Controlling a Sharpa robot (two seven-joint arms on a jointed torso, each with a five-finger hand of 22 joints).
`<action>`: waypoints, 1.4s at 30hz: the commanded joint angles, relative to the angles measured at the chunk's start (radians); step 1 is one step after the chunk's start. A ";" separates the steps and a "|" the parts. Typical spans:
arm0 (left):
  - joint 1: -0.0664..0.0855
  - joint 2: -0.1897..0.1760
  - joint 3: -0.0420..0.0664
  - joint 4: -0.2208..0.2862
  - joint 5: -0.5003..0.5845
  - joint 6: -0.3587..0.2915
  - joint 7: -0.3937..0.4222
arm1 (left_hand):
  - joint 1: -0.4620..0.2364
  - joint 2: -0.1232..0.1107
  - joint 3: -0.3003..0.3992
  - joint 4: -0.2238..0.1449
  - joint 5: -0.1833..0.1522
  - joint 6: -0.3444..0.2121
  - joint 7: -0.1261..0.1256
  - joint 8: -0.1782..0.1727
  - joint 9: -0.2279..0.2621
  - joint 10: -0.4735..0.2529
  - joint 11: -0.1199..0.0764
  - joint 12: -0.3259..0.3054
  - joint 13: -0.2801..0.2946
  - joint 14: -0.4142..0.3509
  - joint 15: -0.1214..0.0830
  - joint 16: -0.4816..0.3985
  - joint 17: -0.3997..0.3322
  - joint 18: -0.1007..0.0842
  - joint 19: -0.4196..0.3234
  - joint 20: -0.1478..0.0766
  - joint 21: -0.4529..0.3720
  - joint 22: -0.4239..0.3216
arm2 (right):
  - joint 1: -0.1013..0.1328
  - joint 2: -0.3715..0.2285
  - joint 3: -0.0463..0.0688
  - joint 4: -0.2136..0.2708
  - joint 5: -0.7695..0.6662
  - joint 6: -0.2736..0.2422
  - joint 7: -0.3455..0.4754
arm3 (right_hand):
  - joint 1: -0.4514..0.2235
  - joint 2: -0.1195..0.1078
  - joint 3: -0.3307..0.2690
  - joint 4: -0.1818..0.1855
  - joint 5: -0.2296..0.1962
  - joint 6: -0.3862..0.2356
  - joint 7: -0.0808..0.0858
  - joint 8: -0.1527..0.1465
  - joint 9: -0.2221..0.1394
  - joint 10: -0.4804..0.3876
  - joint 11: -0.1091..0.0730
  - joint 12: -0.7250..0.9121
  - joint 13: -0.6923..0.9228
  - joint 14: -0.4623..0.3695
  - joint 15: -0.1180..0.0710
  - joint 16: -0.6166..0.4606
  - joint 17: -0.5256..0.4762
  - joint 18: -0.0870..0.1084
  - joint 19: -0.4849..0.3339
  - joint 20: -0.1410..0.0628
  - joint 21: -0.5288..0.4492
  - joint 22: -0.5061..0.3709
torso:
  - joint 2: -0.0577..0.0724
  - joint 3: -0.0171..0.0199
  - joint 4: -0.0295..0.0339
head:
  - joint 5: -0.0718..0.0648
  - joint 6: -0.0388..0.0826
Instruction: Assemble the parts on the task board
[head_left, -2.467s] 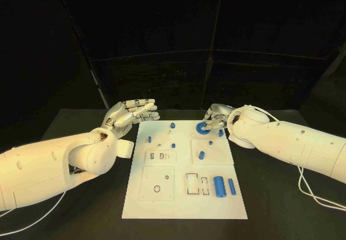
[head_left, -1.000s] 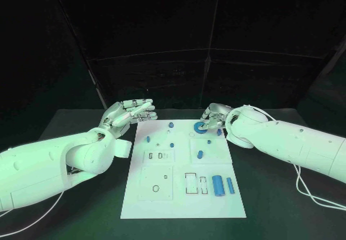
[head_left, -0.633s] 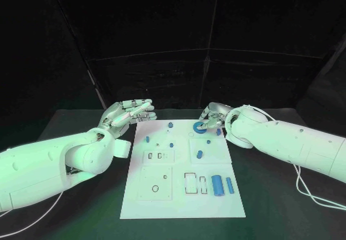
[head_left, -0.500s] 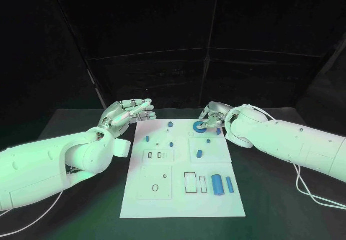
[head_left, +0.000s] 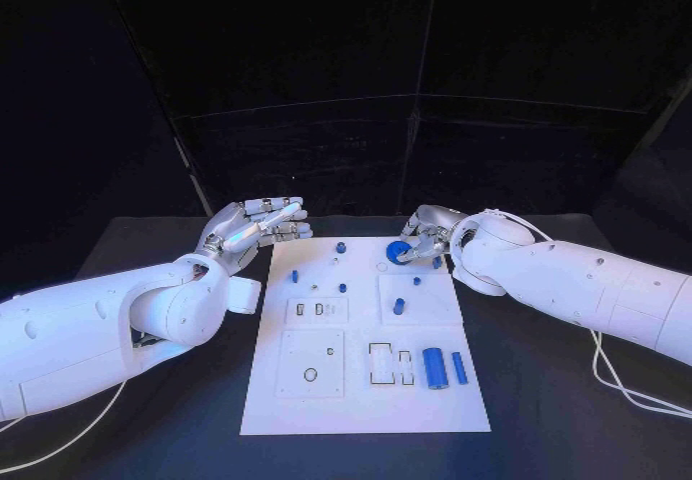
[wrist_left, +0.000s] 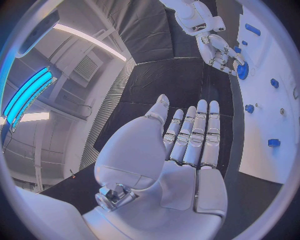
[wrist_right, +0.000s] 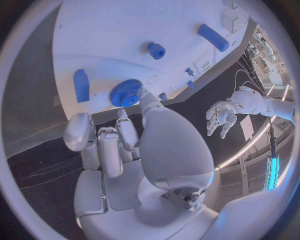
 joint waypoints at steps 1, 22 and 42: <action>0.001 0.001 0.001 0.001 -0.005 0.014 0.002 | -0.005 0.006 0.005 0.002 0.004 0.007 0.054 -0.005 -0.001 0.002 0.002 -0.004 -0.001 0.007 0.003 -0.004 -0.001 0.019 0.005 0.000 -0.005 -0.001 | 0.001 0.003 0.000 -0.001 -0.028 0.020 -0.005 | 0.011 0.002 0.002 -0.007 -0.007 -0.006 0.000 0.001 -0.001 -0.008 0.002 -0.004 0.000 0.088 0.008 0.004 0.194 -0.006 0.001 0.003 -0.004 0.002 | 0.000 -0.0002 0.0004 | 0.002 -0.001; 0.000 0.006 0.001 -0.003 -0.005 0.014 0.000 | -0.005 0.006 0.005 0.002 0.004 0.007 0.054 -0.005 -0.001 0.002 0.002 -0.004 -0.001 0.007 0.003 -0.004 -0.001 0.019 0.005 0.000 -0.005 -0.001 | -0.001 0.009 0.000 -0.011 -0.027 -0.033 -0.017 | 0.053 0.100 0.069 -0.024 -0.095 0.104 -0.025 0.057 0.011 0.029 -0.021 0.028 0.040 0.089 -0.011 0.006 0.200 -0.009 0.014 -0.013 0.006 0.022 | 0.000 -0.0001 0.0000 | 0.001 -0.002; 0.000 0.000 0.001 -0.006 -0.005 0.017 -0.001 | -0.004 0.006 0.007 -0.001 0.004 0.007 0.054 -0.006 -0.001 0.003 0.002 -0.005 -0.001 0.008 0.003 -0.004 -0.001 0.019 0.006 0.000 -0.006 -0.002 | -0.001 -0.013 0.001 0.108 -0.082 -0.183 -0.054 | 0.035 0.087 0.094 -0.035 -0.086 0.142 -0.038 0.052 0.007 0.044 -0.032 0.039 0.057 0.091 -0.022 0.008 0.206 -0.011 0.020 -0.024 0.010 0.030 | 0.000 -0.0008 0.0029 | 0.004 0.001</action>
